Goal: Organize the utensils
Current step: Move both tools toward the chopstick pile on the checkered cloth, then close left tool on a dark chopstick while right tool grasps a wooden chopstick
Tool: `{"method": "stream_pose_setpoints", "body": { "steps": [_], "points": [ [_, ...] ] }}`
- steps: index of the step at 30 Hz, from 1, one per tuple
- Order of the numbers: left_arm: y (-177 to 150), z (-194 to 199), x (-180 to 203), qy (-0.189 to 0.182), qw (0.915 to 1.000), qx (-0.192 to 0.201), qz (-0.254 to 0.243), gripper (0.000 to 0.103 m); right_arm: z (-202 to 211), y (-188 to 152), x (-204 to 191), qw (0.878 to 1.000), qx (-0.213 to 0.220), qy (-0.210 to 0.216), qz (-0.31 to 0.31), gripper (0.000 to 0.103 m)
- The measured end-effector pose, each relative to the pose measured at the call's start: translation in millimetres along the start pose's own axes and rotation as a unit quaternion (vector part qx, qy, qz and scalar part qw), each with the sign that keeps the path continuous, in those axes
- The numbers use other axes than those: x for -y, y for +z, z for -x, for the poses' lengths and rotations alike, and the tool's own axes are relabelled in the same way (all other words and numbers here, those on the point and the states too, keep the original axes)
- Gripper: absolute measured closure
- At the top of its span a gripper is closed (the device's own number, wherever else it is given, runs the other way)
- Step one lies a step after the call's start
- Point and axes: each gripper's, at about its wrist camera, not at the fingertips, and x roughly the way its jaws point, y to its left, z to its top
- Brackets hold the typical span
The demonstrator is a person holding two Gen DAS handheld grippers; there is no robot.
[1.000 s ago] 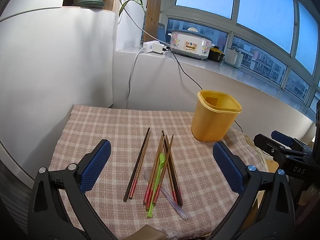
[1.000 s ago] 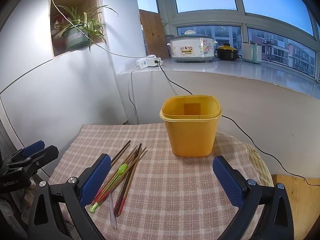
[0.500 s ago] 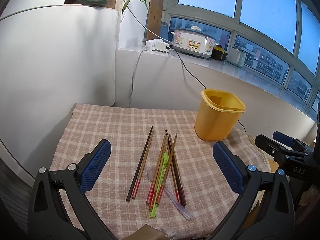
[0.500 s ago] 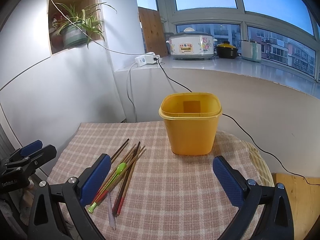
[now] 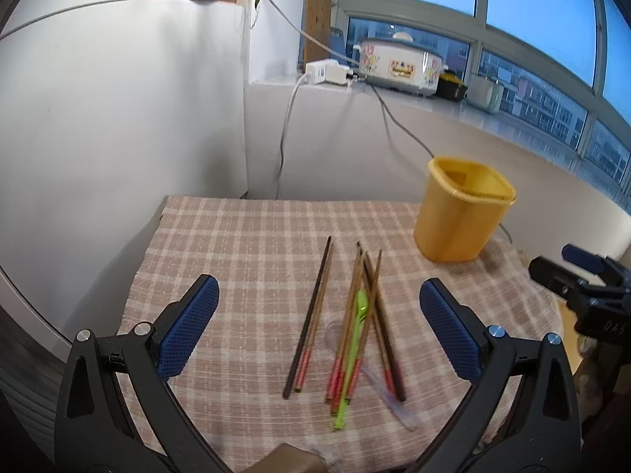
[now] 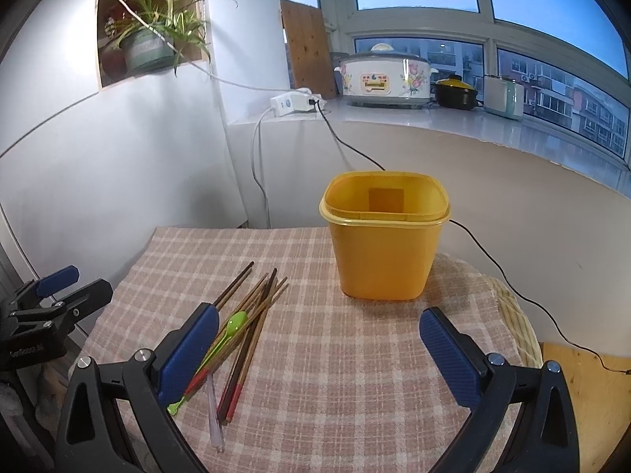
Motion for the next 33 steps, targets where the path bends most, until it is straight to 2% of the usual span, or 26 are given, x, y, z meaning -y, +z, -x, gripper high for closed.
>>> {"method": "stream_pose_setpoints", "body": {
  "steps": [3,6,11,13,14,19,21,27,33],
  "points": [
    [-2.6,-9.4,-7.1,-0.003,0.9999,-0.012,-0.003,0.0,-6.9,-1.5,-0.7,1.0,0.004,0.013,0.001,0.0],
    [-5.2,-20.0,-15.9,-0.021,0.9994,-0.029,-0.002,0.007,-20.4,-1.7,-1.2,0.999,-0.006,0.035,0.0,0.0],
    [-9.0,-44.1,-21.8,-0.038,0.9972,-0.063,-0.008,0.029,-55.6,-1.6,-2.2,0.994,-0.071,0.088,-0.013,0.01],
    [-10.3,-57.6,-22.7,-0.051,0.995,-0.085,-0.009,0.044,-75.2,-4.0,-1.6,0.988,-0.106,0.109,-0.026,0.016],
    [-10.9,-65.7,-22.6,-0.058,0.9933,-0.099,-0.011,0.046,-82.6,-6.1,-1.8,0.986,-0.117,0.114,-0.029,0.019],
    [-11.1,-101.5,-22.0,-0.069,0.9863,-0.148,-0.024,0.07,-123.7,-16.8,-6.2,0.975,-0.177,0.129,-0.043,0.031],
    [-11.5,-115.7,-23.0,-0.077,0.9829,-0.166,-0.023,0.072,-133.9,-19.7,-6.9,0.972,-0.191,0.129,-0.044,0.04],
    [-10.2,-150.0,-20.3,-0.081,0.9756,-0.201,-0.032,0.086,-160.2,-23.9,-9.4,0.96,-0.23,0.142,-0.073,0.055],
    [-9.0,-171.5,-21.5,-0.096,0.9689,-0.226,-0.028,0.09,-177.1,-24.9,-18.7,0.949,-0.255,0.159,-0.093,0.066]
  ]
}}
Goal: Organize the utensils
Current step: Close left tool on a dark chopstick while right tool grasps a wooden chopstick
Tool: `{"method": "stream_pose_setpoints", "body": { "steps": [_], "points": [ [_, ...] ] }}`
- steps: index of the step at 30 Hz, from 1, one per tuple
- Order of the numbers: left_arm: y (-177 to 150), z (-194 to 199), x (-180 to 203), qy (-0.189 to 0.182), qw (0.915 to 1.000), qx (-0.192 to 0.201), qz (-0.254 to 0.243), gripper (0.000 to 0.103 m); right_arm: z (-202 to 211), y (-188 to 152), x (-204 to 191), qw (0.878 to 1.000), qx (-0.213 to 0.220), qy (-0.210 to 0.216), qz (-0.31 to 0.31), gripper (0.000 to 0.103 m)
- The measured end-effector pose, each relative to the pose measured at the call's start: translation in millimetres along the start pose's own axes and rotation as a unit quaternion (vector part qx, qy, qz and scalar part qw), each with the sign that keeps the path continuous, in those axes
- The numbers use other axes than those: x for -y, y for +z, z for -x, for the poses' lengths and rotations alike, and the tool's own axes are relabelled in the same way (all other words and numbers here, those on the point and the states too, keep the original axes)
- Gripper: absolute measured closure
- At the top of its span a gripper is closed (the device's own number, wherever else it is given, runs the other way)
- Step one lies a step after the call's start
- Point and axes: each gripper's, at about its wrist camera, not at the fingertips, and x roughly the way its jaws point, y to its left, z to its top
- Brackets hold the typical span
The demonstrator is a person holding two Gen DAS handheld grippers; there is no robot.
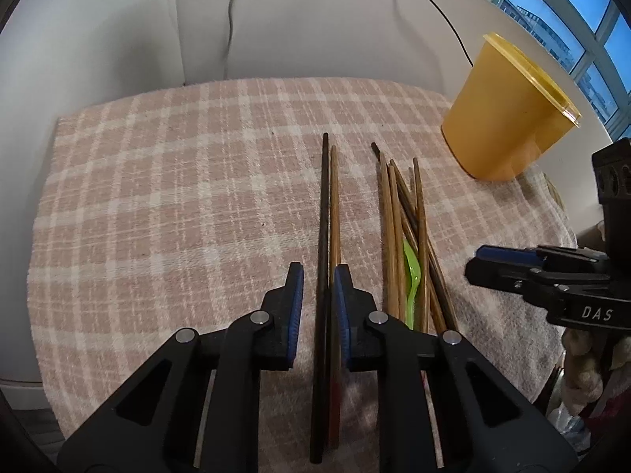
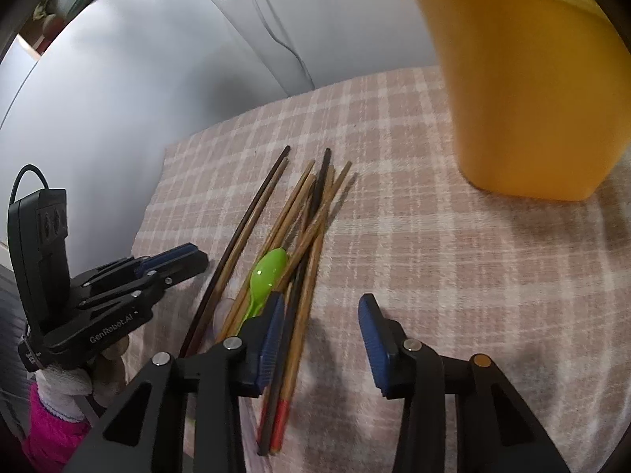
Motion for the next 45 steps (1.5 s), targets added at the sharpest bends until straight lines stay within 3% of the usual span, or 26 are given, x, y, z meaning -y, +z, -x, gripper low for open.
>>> {"method": "stream_pose_setpoints", "body": {
  "steps": [10,16,24,28,38,45],
  "points": [
    [12.9,-28.7,9.5,0.013,0.9995,-0.022,-0.02,0.094,-19.8,7.0,-8.8,1.0,-0.023,-0.016,0.004,0.075],
    [23.7,-48.9,21.1,0.024,0.9987,-0.026,-0.037,0.095,-28.7,13.7,-4.9,0.999,-0.033,-0.023,-0.001,0.087],
    [31.8,-59.3,24.0,0.028,0.9983,-0.032,-0.04,0.095,-32.6,18.7,-4.8,0.999,-0.041,-0.028,-0.001,0.087],
    [49.4,-77.8,33.4,0.04,0.997,-0.047,-0.048,0.095,-34.7,21.5,-9.2,0.998,-0.048,-0.048,0.009,0.09],
    [83.9,-117.2,46.5,0.036,0.9972,-0.049,-0.044,0.095,-47.8,32.3,-20.5,0.996,-0.065,-0.066,0.019,0.087],
    [100.8,-137.9,36.6,0.026,0.9984,-0.044,-0.027,0.099,-46.1,32.3,-14.0,0.995,-0.076,-0.067,0.009,0.094]
  ]
}}
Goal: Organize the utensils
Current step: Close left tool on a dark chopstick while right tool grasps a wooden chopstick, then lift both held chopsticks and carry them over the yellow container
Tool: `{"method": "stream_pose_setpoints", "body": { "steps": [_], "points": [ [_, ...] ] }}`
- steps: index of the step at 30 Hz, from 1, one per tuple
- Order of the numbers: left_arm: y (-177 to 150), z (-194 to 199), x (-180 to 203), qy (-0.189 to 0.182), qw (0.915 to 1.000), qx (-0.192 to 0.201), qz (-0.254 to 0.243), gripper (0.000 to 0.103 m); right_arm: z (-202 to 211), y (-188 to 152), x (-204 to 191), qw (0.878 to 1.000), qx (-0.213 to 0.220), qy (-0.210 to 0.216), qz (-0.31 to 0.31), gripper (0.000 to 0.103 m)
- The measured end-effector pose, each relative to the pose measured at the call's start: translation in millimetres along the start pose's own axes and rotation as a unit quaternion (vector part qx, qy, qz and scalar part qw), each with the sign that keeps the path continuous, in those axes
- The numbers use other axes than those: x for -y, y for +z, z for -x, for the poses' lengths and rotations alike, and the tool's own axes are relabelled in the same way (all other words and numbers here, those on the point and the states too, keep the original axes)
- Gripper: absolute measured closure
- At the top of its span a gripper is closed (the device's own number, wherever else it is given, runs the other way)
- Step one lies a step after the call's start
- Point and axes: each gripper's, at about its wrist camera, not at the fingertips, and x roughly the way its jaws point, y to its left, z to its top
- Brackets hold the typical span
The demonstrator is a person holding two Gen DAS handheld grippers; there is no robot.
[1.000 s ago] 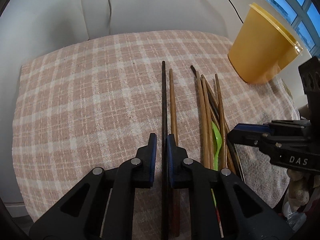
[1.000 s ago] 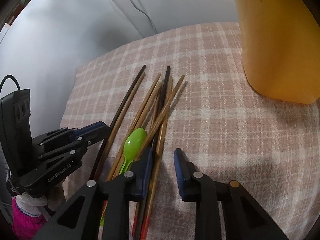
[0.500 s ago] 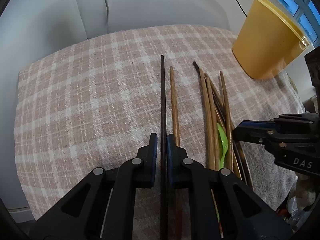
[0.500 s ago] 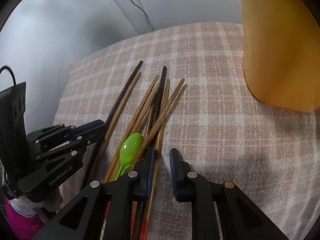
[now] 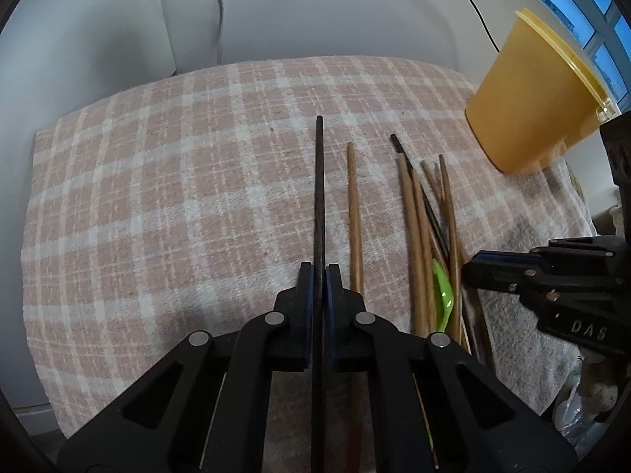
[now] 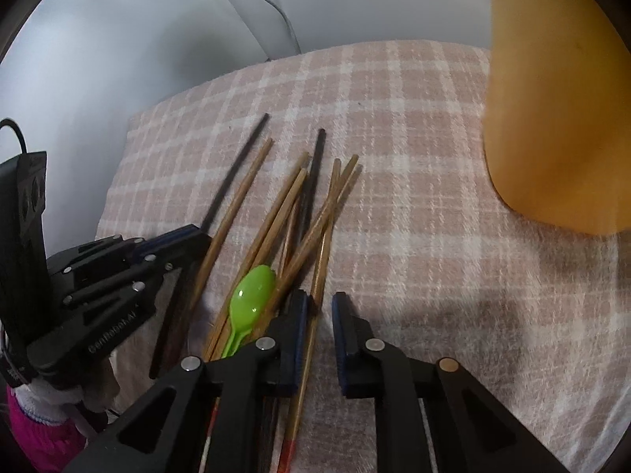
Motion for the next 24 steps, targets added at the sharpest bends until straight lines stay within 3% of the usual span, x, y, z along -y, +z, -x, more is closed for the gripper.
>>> {"method": "stream_pose_setpoints", "body": {
  "steps": [8,11,16,24],
  "points": [
    [18.9,-26.4,2.7,-0.008,0.9999,-0.005,0.014,0.099,-0.3,1.8,-5.4,0.999,-0.003,-0.031,0.02,0.09],
    [25.9,-33.1,-5.7,-0.021,0.9993,0.004,0.03,0.099,-1.3,0.9,-12.5,0.999,0.002,-0.041,0.032,0.097],
    [12.1,-13.3,-46.8,-0.036,0.9976,0.038,0.045,0.1,12.3,-8.0,-2.6,0.999,0.028,-0.007,0.016,0.099],
    [1.0,33.6,-48.7,-0.059,0.9916,0.105,0.047,0.1,54.2,-31.2,1.7,0.995,0.091,0.026,0.04,0.099]
  ]
}}
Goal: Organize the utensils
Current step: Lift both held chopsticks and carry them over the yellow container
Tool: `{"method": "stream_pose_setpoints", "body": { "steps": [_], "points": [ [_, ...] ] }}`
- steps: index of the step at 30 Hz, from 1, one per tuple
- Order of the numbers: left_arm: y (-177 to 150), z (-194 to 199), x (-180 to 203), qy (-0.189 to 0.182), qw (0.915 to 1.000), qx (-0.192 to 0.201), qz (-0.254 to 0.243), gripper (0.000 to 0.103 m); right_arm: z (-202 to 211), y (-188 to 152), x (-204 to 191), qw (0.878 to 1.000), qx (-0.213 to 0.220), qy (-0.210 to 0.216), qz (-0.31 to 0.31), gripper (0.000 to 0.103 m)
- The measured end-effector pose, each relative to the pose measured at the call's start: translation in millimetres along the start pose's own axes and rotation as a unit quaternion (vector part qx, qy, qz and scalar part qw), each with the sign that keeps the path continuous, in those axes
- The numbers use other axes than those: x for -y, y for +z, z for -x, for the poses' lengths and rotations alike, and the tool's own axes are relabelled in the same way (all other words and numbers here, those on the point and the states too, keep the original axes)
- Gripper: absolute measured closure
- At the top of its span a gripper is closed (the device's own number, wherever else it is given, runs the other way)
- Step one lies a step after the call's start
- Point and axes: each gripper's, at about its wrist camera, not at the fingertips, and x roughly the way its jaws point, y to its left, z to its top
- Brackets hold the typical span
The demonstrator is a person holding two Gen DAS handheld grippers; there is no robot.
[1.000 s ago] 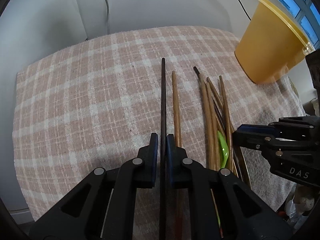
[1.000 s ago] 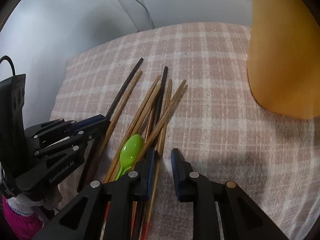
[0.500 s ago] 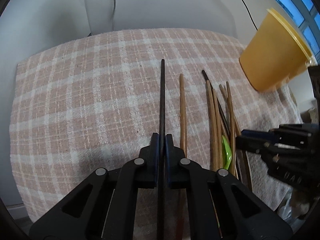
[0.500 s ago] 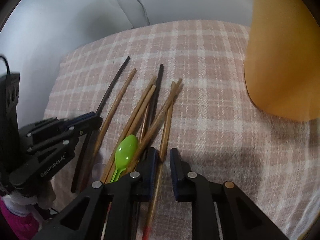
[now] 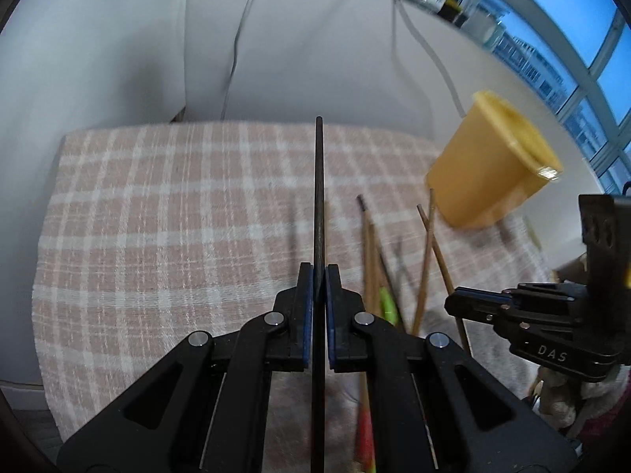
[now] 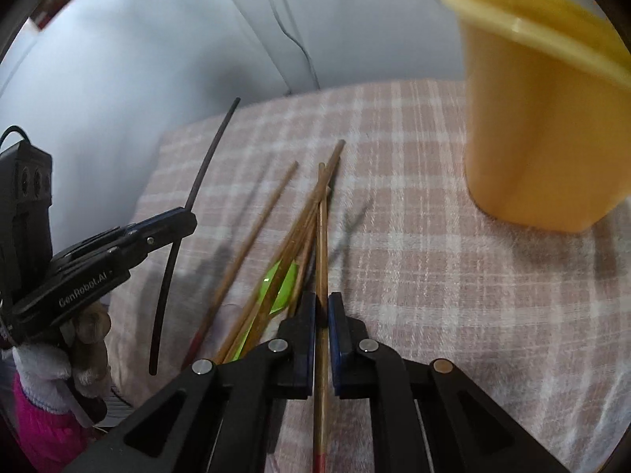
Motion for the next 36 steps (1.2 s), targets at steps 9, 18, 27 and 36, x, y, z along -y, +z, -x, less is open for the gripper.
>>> {"method": "stream_pose_setpoints", "body": {
  "steps": [9,18,27,36],
  "points": [
    [-3.0,38.1,17.7,-0.02,0.9978,0.063,0.001,0.1,56.2,-9.3,18.3,0.996,0.089,-0.018,0.009,0.099],
    [30.3,67.4,73.6,-0.054,0.9907,0.124,-0.011,0.1,112.4,5.3,35.2,0.987,0.161,-0.017,0.013,0.099],
    [78.7,71.9,124.4,-0.111,0.978,0.176,-0.02,0.1,160.0,37.8,54.0,0.971,0.233,-0.044,0.024,0.099],
    [117.2,52.2,158.8,-0.134,0.9704,0.2,-0.017,0.1,180.7,80.9,66.2,0.961,0.27,-0.055,0.028,0.099]
  ]
}}
